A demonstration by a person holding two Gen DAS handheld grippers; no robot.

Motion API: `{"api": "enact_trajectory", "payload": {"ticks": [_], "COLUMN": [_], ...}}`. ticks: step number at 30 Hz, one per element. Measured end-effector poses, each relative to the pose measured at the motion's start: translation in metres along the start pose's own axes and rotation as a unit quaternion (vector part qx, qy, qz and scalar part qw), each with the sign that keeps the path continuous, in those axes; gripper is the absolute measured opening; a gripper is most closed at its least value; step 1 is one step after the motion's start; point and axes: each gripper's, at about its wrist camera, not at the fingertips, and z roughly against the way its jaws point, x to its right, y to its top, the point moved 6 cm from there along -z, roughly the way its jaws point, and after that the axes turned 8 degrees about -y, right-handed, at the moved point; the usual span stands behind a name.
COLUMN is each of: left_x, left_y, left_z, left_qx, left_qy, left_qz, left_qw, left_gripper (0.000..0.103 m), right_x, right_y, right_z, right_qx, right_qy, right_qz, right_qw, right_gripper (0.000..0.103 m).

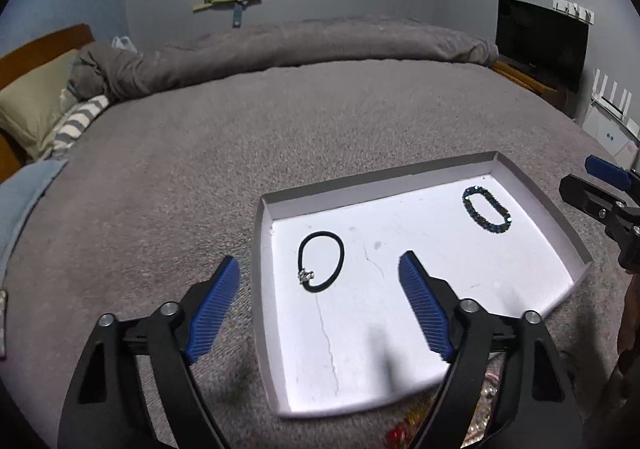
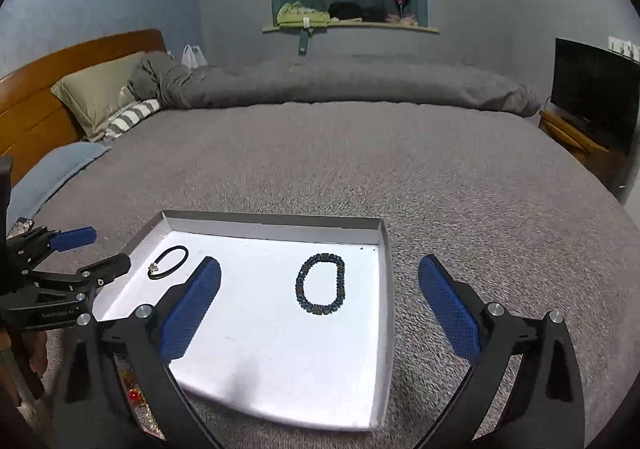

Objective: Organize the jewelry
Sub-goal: 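Withdraw both tools from the tray back toward the remaining bracelets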

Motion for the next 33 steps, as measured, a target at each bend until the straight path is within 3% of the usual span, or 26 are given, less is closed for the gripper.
{"api": "enact_trajectory", "payload": {"ticks": [10,15,33], "left_x": [0.007,0.012,0.023], "left_y": [-0.011,-0.024,-0.090], "left_z": [0.040,0.057,0.055], "left_qx": [0.034,0.045,0.003], "left_qy": [0.007,-0.001,-0.025], "left_qz": [-0.009,-0.018,-0.017], "left_qw": [0.9994,0.9988,0.9995], "left_gripper": [0.097,0.098,0.098], "right_x": [0.014,0.024,0.052], "right_y": [-0.016,-0.029,-0.080], "right_z": [0.027,0.039,0.059], "right_qx": [0.015,0.011,-0.029], "right_qy": [-0.033,-0.074,-0.100], "right_qz": [-0.008,0.001,0.030], "right_qw": [0.999,0.997,0.994], "right_gripper": [0.098,0.098,0.098]}}
